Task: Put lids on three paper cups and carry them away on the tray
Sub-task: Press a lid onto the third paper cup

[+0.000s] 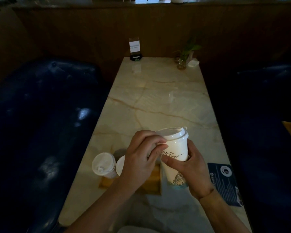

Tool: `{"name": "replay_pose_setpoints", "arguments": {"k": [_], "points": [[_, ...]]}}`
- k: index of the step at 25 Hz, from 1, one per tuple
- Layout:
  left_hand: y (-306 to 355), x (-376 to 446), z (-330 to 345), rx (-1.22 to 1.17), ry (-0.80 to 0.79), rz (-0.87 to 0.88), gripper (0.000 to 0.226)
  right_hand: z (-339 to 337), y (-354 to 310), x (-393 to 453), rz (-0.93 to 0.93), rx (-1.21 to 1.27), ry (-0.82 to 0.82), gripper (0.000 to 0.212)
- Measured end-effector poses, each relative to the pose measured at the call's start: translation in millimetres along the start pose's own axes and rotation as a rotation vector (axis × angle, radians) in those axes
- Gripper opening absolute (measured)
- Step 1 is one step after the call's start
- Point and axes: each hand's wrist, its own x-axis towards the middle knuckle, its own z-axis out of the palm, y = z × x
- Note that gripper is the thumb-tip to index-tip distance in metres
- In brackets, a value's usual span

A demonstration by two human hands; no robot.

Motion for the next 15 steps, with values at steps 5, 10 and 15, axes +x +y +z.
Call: {"name": "replay_pose_setpoints", "arguments": {"k": [5,10,15], "points": [[-1.2,-0.2,-2.6,-0.046,-0.013,-0.006,0.012,-9.8,-1.2,1.1,0.102,0.148,-0.13,0.066],[-8.9,-6.7,-3.8,-0.039,-0.03,-0.031,0.01,-10.1,3.2,6.3,0.122,0.133,-0.151,0.078],[-11.4,-3.3,-4.4,0.08,-0.049,0.069,0.013,-3.1,9.2,17.0,0.061,-0.021,-0.135,0.081]]}}
